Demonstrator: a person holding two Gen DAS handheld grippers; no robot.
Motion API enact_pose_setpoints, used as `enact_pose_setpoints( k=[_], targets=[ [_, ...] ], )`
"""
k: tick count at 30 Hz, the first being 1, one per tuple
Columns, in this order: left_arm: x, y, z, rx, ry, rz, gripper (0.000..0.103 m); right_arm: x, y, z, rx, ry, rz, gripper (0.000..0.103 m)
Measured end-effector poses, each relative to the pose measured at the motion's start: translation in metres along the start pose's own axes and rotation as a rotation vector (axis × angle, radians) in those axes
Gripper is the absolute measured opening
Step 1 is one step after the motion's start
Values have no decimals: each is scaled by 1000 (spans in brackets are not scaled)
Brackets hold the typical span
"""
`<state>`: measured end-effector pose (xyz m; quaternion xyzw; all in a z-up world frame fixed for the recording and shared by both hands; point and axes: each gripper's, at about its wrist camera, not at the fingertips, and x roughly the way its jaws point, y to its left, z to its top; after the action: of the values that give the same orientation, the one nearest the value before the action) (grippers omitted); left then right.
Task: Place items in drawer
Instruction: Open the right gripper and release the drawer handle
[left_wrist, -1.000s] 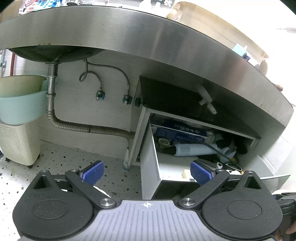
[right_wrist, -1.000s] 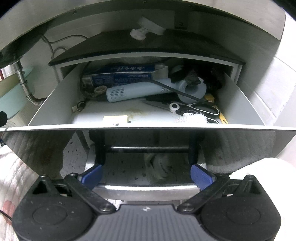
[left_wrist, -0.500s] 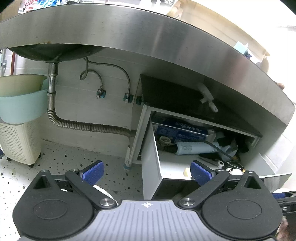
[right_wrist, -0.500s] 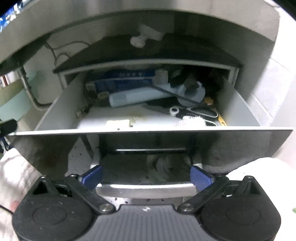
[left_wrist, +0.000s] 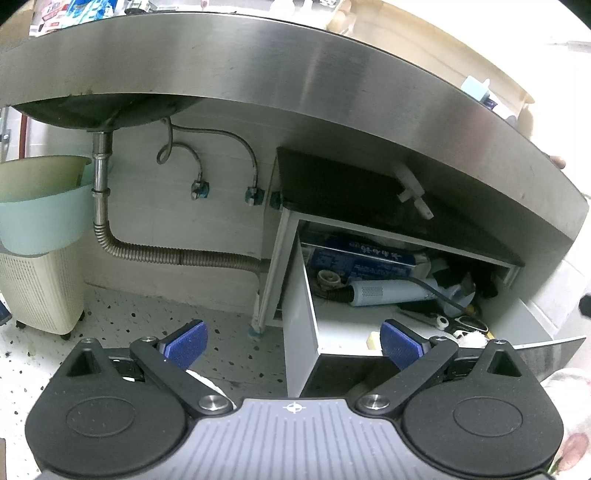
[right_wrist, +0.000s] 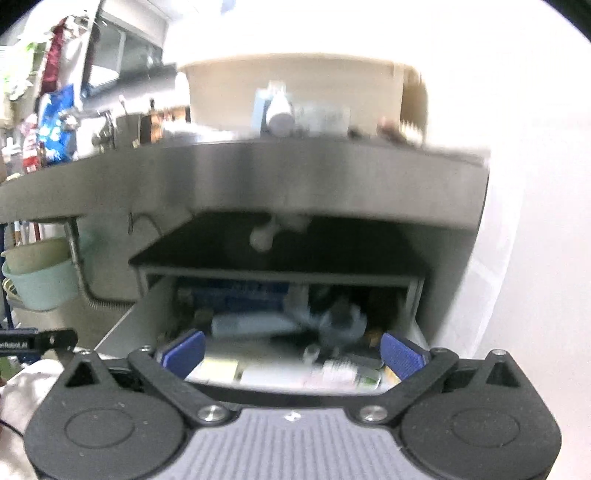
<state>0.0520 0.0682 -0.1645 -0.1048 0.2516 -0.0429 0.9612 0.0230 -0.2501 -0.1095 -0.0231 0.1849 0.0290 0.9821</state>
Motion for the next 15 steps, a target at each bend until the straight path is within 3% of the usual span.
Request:
enact_pose_setpoints(
  k=[5, 15],
  targets=[
    [-1, -2, 0, 11, -3, 4, 101, -6, -14, 3, -13, -73, -8, 102],
    [-2, -4, 0, 36, -3, 0, 101, -4, -22, -15, 21, -112, -4, 103]
  ],
)
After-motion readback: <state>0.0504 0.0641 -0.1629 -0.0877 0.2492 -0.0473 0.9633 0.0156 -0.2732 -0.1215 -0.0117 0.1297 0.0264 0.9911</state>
